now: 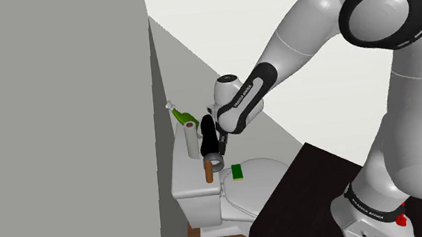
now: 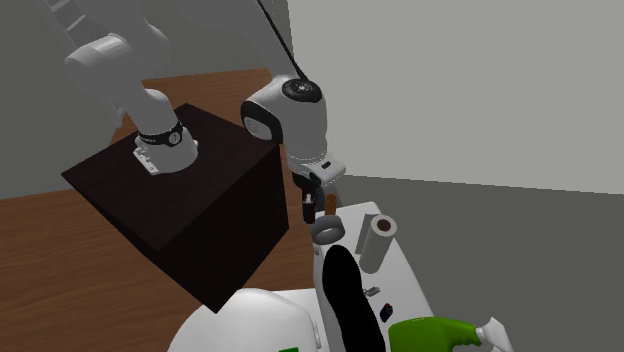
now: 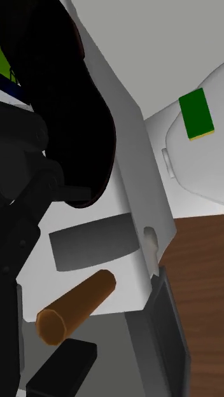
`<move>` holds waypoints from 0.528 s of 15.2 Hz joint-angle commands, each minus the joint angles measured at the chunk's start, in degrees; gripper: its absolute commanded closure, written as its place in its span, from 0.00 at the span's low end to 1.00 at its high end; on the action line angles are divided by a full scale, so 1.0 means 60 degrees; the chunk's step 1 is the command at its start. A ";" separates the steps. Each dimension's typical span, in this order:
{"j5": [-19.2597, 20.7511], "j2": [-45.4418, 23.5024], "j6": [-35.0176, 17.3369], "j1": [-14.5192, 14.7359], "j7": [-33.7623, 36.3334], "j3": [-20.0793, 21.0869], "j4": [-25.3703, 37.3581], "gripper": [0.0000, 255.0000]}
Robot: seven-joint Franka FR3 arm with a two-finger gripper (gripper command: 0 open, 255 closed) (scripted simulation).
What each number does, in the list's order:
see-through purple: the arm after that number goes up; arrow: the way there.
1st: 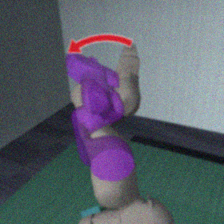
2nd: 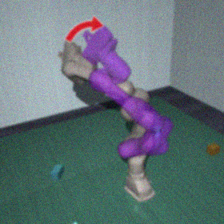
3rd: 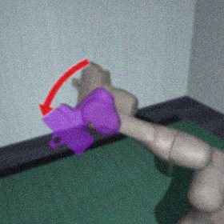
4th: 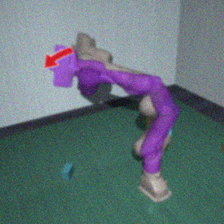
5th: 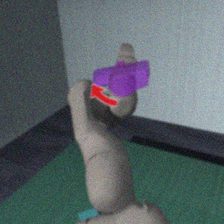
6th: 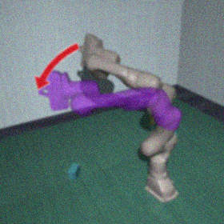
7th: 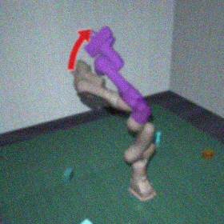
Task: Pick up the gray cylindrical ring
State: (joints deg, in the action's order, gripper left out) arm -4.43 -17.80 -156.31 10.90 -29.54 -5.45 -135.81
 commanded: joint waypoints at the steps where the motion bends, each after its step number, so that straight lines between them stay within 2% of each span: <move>1: -0.0110 -0.0800 -0.0322 -0.0058 -0.0298 0.0195 0.0566 0.00; 4: -0.0132 -0.1899 -0.0733 -0.0105 -0.0606 0.0453 0.1379 0.00; 8: -0.0166 -0.2315 -0.1018 -0.0149 -0.0644 0.0513 0.1514 0.00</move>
State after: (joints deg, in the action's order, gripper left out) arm -5.34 -30.94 -161.79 10.10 -33.29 -2.51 -126.89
